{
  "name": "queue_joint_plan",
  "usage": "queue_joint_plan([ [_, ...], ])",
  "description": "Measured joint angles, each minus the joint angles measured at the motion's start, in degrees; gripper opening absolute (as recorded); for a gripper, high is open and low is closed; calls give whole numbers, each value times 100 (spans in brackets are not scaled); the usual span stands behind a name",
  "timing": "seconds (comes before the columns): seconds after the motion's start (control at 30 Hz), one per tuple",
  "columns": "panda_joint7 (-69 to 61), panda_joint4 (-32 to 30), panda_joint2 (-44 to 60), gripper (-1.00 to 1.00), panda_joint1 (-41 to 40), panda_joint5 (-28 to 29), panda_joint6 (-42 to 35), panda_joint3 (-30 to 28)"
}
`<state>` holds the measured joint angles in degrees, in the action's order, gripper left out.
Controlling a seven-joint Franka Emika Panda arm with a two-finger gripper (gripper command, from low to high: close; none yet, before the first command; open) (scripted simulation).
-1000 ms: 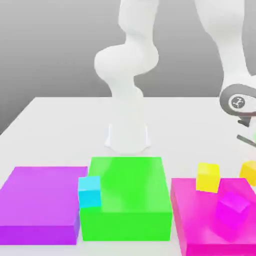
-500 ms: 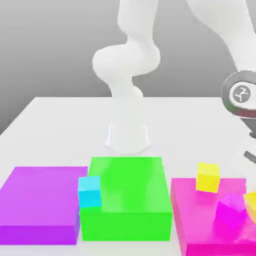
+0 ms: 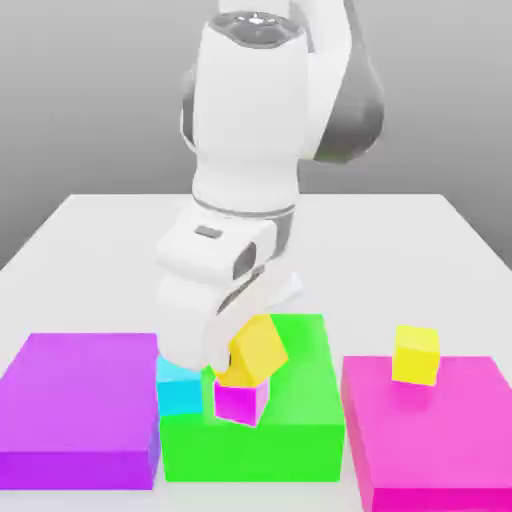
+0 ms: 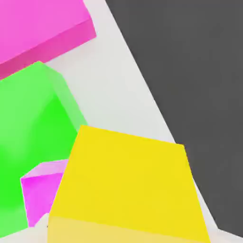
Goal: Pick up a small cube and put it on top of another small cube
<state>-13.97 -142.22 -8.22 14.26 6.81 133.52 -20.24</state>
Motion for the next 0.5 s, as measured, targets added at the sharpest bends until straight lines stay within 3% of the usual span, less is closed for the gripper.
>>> queue_joint_plan([
  [0.13, 71, -497, -571, -100, -347, 72, 11, -238],
  [0.27, -119, -814, -84, -100, -320, -146, 819, -350],
  [0.3, -166, -871, 72, 100, -315, -202, 1028, -366],
  [0.5, -185, -900, 150, 100, -312, -226, 1138, -374],
])
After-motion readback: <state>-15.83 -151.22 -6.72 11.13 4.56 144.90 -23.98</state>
